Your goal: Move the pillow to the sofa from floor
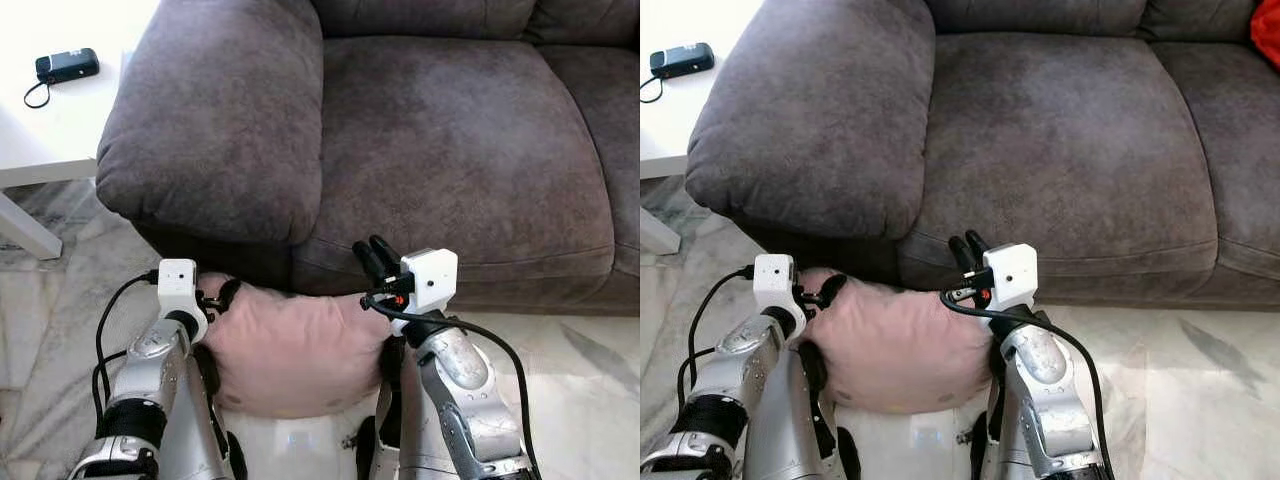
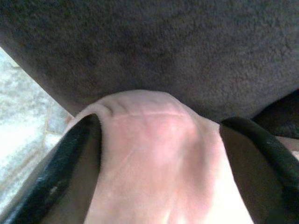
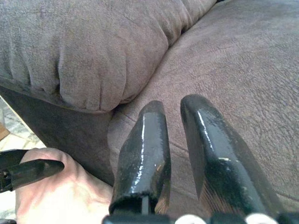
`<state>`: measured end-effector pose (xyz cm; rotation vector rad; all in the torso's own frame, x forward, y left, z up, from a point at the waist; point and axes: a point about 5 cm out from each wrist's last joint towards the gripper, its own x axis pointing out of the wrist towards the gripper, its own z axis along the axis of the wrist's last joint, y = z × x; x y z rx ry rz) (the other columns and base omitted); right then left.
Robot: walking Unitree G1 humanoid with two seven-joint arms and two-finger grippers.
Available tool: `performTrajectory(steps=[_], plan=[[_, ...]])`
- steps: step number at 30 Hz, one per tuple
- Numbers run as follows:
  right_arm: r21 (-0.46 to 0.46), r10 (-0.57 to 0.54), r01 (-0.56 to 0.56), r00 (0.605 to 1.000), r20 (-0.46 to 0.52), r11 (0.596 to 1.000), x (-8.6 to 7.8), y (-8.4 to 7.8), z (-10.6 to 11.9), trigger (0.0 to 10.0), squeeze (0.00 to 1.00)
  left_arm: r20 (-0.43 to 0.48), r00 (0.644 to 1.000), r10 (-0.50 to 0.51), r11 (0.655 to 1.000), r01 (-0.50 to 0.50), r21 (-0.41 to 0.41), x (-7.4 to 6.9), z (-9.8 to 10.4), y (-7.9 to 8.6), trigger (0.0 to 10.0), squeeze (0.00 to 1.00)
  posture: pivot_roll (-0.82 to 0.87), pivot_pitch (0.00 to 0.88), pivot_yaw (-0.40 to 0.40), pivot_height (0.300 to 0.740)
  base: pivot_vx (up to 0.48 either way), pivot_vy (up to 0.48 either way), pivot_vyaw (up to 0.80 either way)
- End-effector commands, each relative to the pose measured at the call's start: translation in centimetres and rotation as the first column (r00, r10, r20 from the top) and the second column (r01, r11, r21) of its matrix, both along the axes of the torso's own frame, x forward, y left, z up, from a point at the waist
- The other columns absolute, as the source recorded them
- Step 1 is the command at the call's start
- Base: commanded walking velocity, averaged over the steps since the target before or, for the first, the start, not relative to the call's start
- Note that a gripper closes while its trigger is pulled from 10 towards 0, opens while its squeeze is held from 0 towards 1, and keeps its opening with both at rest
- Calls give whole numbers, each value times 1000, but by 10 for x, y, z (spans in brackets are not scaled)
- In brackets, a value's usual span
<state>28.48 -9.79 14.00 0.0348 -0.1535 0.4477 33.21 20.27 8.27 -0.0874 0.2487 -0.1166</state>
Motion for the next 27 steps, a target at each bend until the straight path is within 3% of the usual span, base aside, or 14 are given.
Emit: performTrajectory(steps=[1,8,15,18,19,27], plan=[[4,4,-4,1000,-8,1000,-2,2,0,10000,0,-66,998,-18,999,16,-40,-8,-13,-1,10000,1000,58,302,-68,459,0,0,0],[2,0,0,1000,-11,1000,-4,0,0,10000,0,-133,988,83,996,-79,34,-11,-22,18,10000,1000,44,315,-69,459,0,0,0],[1,7,-7,1000,-14,1000,-8,0,1,10000,0,-110,989,97,995,-97,12,-3,-17,21,10000,1000,38,327,-77,459,0,0,0],[-3,6,-6,1000,-14,1000,-9,-2,2,10000,0,-100,989,105,993,-109,-36,2,-16,21,10000,1000,17,340,-84,459,0,0,0],[-6,5,-5,1000,-15,1000,-10,-3,2,10000,0,-101,988,115,992,-119,-36,3,-17,21,10000,0,12,342,-86,459,0,0,0],[-22,9,-9,1000,-19,1000,-15,-8,5,10000,0,-137,976,170,983,-177,-43,2,-26,25,10000,0,-18,349,-107,459,0,0,0]])
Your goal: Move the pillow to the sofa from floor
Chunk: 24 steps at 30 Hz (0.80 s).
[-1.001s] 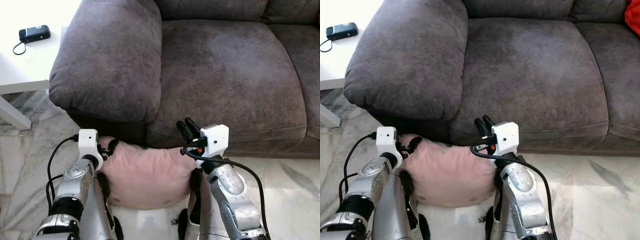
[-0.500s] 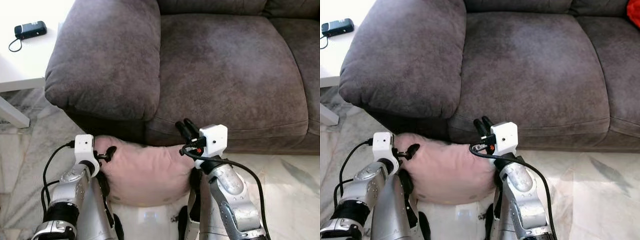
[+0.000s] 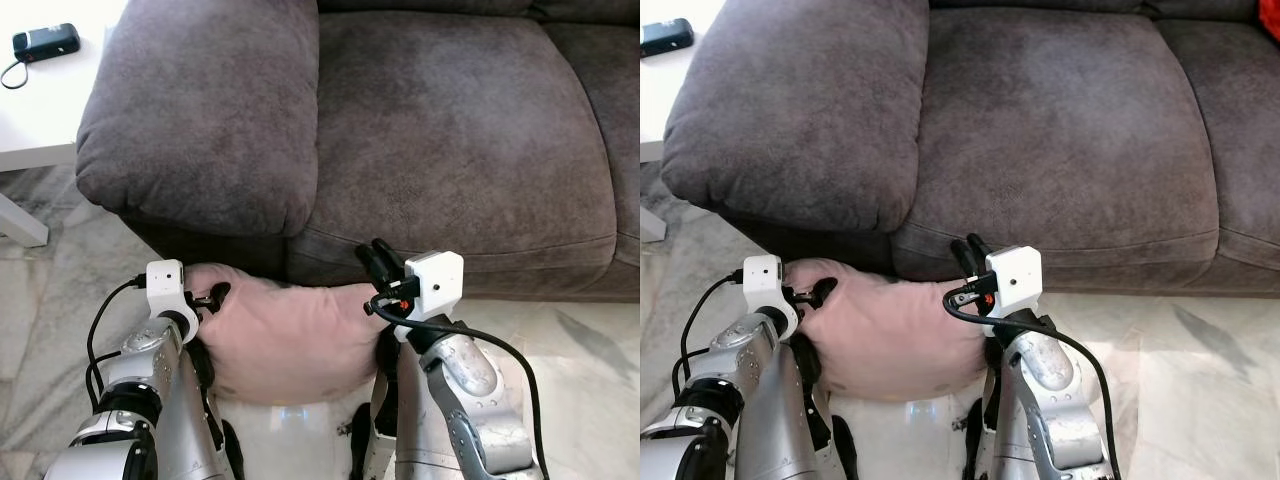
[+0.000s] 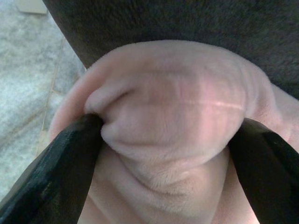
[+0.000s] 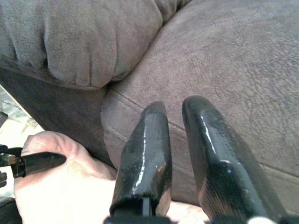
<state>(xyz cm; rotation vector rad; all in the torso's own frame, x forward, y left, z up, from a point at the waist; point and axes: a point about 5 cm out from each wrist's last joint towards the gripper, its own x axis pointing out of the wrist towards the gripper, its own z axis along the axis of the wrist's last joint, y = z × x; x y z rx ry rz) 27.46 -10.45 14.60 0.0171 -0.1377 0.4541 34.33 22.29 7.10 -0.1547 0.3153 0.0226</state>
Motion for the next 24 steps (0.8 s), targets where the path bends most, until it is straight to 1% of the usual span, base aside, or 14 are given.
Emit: performTrajectory(steps=[1,2,3,4,5,14,24], plan=[[-4,5,-5,1000,-8,1000,-5,-2,0,10000,0,-68,997,37,999,-37,-11,-10,-17,4,10000,0,-23,353,-115,459,0,0,0],[-6,6,-6,1000,-9,1000,-5,-2,0,10000,0,-72,997,38,999,-38,-10,-11,-18,5,9294,0,-23,353,-115,459,0,0,0],[-7,6,-6,1000,-11,1000,-5,-2,0,10000,0,-74,996,41,999,-42,-9,-11,-19,5,2157,0,-24,354,-117,459,0,0,0],[-7,7,-7,1000,-12,1000,-5,-2,0,10000,0,-74,996,43,999,-44,-9,-11,-20,5,2157,0,-25,354,-117,459,0,0,0],[-7,10,-10,1000,-13,1000,-5,-1,1,10000,0,-69,997,44,999,-45,-13,-12,-20,4,0,0,-24,354,-120,459,0,0,0],[-7,14,-14,1000,-13,1000,-2,0,2,10000,0,-66,997,47,999,-48,-16,-12,-20,6,0,0,-18,348,-119,459,0,0,0],[-6,7,-8,1000,-16,1000,-2,0,1,10000,0,-65,998,27,999,-28,-18,-10,-20,3,0,0,-19,345,-112,459,0,0,0]])
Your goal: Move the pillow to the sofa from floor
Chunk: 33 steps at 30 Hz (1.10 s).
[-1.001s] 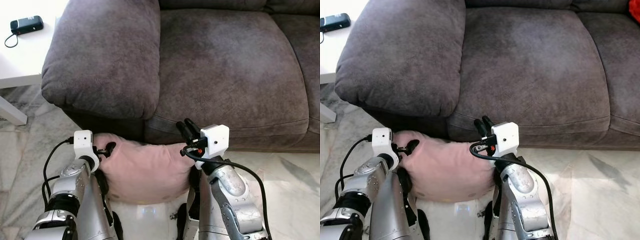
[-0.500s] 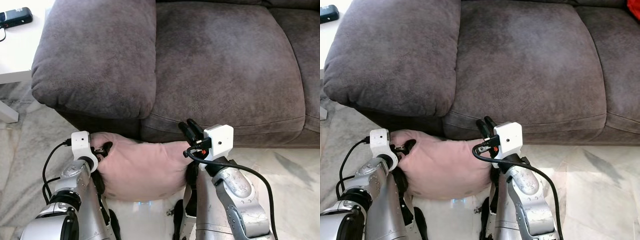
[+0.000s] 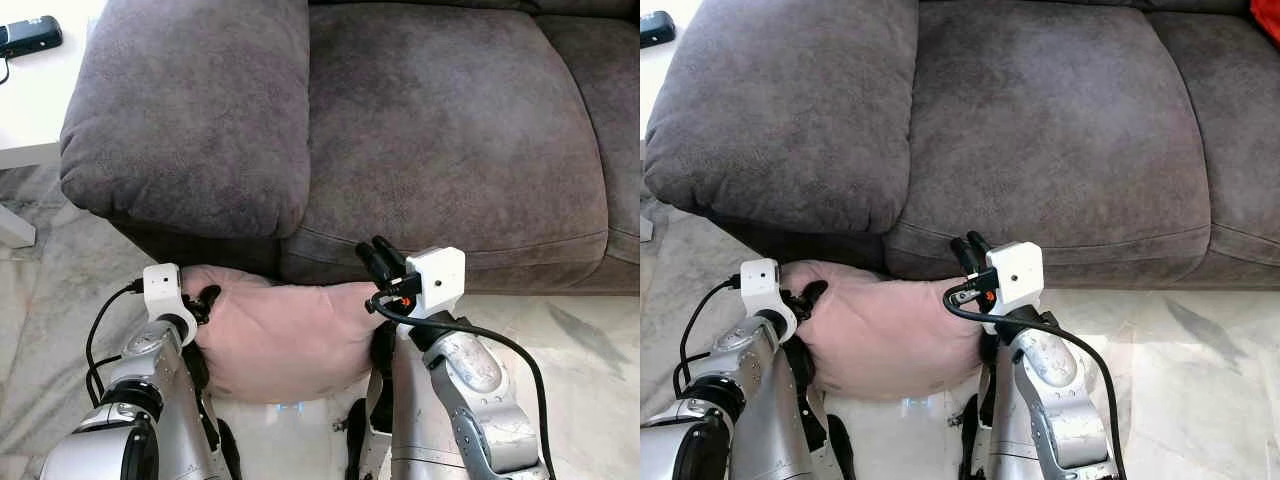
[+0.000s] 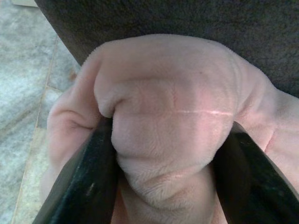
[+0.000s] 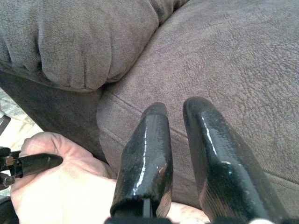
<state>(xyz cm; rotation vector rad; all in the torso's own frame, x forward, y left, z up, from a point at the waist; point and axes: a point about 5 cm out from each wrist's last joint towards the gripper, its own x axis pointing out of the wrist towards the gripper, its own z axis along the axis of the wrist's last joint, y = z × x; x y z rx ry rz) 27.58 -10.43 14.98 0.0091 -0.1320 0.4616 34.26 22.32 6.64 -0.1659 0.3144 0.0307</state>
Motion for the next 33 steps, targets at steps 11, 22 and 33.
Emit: performTrajectory(steps=[11,22,33], plan=[[3,0,0,1000,-12,1000,-3,0,-3,10000,0,-65,998,17,1000,-18,-9,-10,-15,3,0,0,-19,345,-112,459,0,0,0],[3,0,0,1000,-12,1000,-3,0,-3,10000,0,-65,998,17,1000,-18,-9,-10,-15,3,0,0,-19,345,-112,459,0,0,0],[16,0,1,1000,-8,1000,2,4,-3,10000,0,-28,999,20,1000,-20,6,-14,-17,5,0,0,4,315,-93,459,0,0,0]])
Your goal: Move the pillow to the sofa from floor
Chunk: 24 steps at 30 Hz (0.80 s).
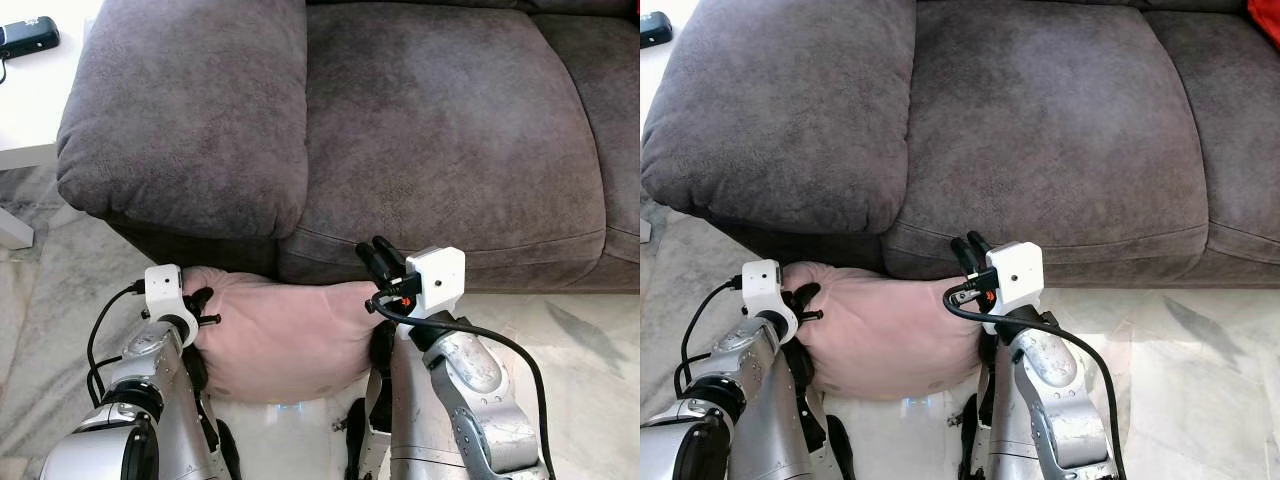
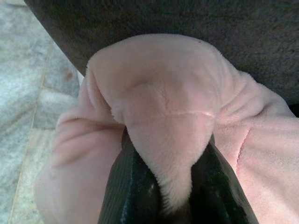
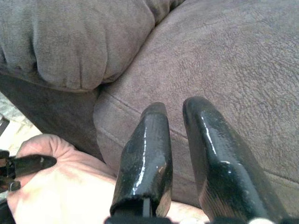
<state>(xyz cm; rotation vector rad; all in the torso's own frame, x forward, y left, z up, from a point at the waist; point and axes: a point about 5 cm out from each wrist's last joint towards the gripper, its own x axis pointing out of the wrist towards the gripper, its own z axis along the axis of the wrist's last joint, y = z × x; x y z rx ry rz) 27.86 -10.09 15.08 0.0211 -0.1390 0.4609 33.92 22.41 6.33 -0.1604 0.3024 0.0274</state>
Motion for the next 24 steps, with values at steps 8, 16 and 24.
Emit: performTrajectory(steps=[8,16,24], plan=[[8,0,0,1000,-14,1000,1,3,-6,10000,0,-15,999,39,997,-38,72,-12,-13,3,2235,0,23,300,-81,459,0,0,0],[17,-15,16,1000,-13,1000,5,5,-9,10000,0,200,980,18,975,-62,214,-22,4,-3,10000,0,47,293,-65,459,0,0,0],[27,-11,11,1000,-11,1000,6,8,-11,10000,0,243,970,19,979,-68,194,-32,6,-10,10000,0,63,291,-61,459,0,0,0]])
